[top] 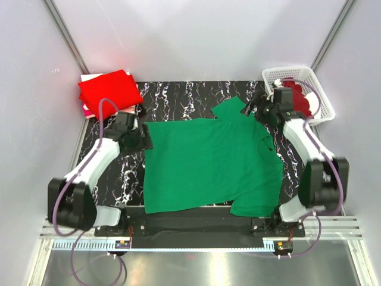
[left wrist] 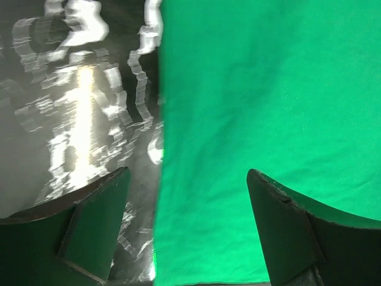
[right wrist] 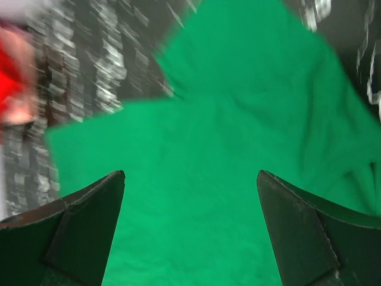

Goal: Fold and stack the t-shirts
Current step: Flatten the tshirt out

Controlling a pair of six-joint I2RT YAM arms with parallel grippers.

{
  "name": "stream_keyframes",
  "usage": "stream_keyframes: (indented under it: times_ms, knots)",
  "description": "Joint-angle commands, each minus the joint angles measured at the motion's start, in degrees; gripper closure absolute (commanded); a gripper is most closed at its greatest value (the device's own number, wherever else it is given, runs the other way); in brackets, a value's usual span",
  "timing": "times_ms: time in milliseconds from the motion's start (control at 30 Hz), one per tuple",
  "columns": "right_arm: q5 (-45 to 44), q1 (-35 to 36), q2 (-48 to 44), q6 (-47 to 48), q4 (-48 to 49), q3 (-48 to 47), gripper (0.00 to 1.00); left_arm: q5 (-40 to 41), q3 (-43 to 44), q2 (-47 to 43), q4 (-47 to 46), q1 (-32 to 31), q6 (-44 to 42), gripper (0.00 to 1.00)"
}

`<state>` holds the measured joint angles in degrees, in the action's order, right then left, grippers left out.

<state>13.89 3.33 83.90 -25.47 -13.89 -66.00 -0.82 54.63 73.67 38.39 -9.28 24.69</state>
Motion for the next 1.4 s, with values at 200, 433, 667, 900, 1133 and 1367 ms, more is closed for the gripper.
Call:
stream_keyframes:
  times_ms: [200,433,667,900,1133,1367]
  knots:
    - [-3.34,2.03,27.86,1.48,-20.72,-21.7,0.03,0.64,8.37,20.0,-10.7,-2.32,3.88,0.18]
    - [-9.4,3.26,43.27,2.45,-30.05,-38.83,0.05,3.01,22.69,37.41,-6.24,-2.85,3.88,0.22]
    - [-9.85,3.35,56.09,2.8,-36.46,-51.94,0.04,7.15,35.87,48.66,0.8,-2.85,2.65,0.23]
    - [-8.0,3.26,64.98,0.96,-40.51,-66.26,0.04,9.26,56.17,60.18,11.95,-1.01,-0.25,0.26]
    - [-4.58,3.08,70.17,-4.14,-40.43,-78.84,0.0,7.68,80.16,70.28,21.45,3.12,-3.24,0.26]
    - [-5.1,3.34,59.15,-5.02,-38.42,-72.55,0.0,10.83,70.81,52.22,18.92,-0.03,-4.65,0.23]
